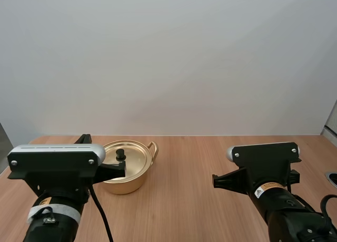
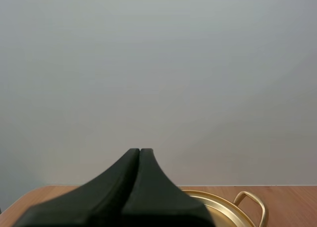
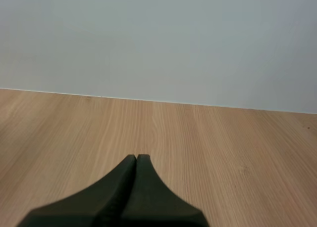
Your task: Open the pot, put the car inside, and close it
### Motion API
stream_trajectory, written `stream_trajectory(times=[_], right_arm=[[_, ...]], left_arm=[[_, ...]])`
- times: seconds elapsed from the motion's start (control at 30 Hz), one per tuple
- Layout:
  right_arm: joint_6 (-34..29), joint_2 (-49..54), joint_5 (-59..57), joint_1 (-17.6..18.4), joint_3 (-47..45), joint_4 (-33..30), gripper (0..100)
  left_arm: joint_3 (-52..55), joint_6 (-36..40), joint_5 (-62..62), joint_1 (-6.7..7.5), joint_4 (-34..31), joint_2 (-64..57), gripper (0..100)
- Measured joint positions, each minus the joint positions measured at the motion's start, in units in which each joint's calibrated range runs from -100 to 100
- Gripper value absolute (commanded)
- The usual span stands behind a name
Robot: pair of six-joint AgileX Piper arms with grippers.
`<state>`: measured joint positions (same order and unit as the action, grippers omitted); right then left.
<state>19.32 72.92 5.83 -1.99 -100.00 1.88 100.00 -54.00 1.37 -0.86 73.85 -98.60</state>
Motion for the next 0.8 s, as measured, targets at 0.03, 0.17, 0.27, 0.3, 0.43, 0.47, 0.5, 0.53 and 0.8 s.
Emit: stream_trajectory(times=[0.03, 0.17, 0.27, 0.3, 0.43, 0.47, 0.5, 0.53, 0.8], right_arm=[[0.0, 0.0, 0.0, 0.0, 0.0, 0.0, 0], [0.0, 0.1, 0.0, 0.0, 0.0, 0.0, 0], [0.0, 1.8, 0.0, 0.0, 0.0, 0.0, 0], [0.0, 2.9, 0.0, 0.0, 0.0, 0.0, 0], [0.0, 9.7, 0.2, 0.0, 0.0, 0.0, 0], [0.0, 11.7, 0.0, 0.0, 0.0, 0.0, 0], [0.0, 13.7, 0.0, 0.0, 0.0, 0.0, 0], [0.0, 15.3, 0.0, 0.0, 0.0, 0.0, 0], [0.0, 27.0, 3.6, 0.4, 0.0, 0.0, 0]], left_arm=[[0.0, 0.0, 0.0, 0.00, 0.0, 0.0, 0], [0.0, 0.0, 0.0, 0.00, 0.0, 0.0, 0], [0.0, 0.0, 0.0, 0.00, 0.0, 0.0, 0], [0.0, 0.0, 0.0, 0.00, 0.0, 0.0, 0], [0.0, 0.0, 0.0, 0.00, 0.0, 0.0, 0], [0.0, 0.0, 0.0, 0.00, 0.0, 0.0, 0], [0.0, 0.0, 0.0, 0.00, 0.0, 0.0, 0], [0.0, 0.0, 0.0, 0.00, 0.0, 0.0, 0], [0.0, 0.0, 0.6, 0.00, -0.7, 0.0, 0]])
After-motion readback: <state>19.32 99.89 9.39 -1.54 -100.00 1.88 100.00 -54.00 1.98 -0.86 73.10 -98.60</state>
